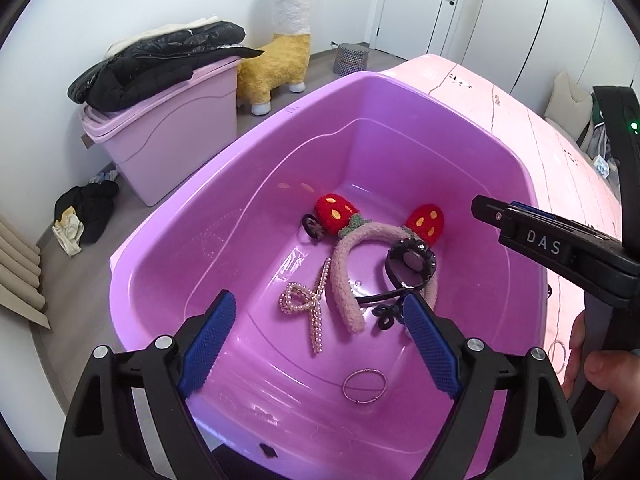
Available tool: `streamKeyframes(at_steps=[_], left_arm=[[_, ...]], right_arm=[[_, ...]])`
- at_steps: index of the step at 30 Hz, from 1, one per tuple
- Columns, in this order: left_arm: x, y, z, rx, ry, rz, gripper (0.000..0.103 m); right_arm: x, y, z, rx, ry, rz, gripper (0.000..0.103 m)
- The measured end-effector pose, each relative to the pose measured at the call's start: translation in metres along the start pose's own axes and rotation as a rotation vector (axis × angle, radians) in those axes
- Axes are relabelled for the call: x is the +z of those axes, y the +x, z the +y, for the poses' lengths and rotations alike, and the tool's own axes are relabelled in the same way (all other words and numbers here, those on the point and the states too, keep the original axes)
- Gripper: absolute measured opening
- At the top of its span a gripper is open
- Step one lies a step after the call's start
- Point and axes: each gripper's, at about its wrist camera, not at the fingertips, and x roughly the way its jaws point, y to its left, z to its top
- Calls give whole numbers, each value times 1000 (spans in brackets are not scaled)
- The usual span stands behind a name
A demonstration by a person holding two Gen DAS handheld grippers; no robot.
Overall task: Organize jewelry
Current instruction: 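Move both tools back over the lanyard and silver ring on the bedspread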
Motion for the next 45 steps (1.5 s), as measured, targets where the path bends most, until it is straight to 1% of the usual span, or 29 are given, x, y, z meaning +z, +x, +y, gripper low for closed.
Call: streamKeyframes(at_steps=[4,14,18,24,28,35,39,41,45], left_arm=[[-3,-6,0,-7,-7,3,84],[-7,-28,-10,-1,21,-37,84],[-11,-37,-15,4,40,-53,84],[-18,-47,-20,6,50,-55,84],[-25,-55,-26,7,71,-62,87],[-41,-64,-46,-13,116,-62,89],[-53,-68,-64,-39,149,-55,90],[-61,-71,-75,-54,171,-60,95],[-78,-77,-100,-90,236,-67,96]], right_arm=[[-4,-9,-2,5,14,-8,47],[-19,-40,-7,12,38,-45,47],[-29,-53,-14,16,58,-56,47],[-50,-72,-25,24,92,-76,48],[-70,-86,-36,23,125,-92,50],[-116,-106,-59,5,184,-94,50],[-146,-119,-76,-8,230,-93,52],[-164,-128,-87,-14,258,-99,55],[-204,-147,-114,-48,317,-109,57]])
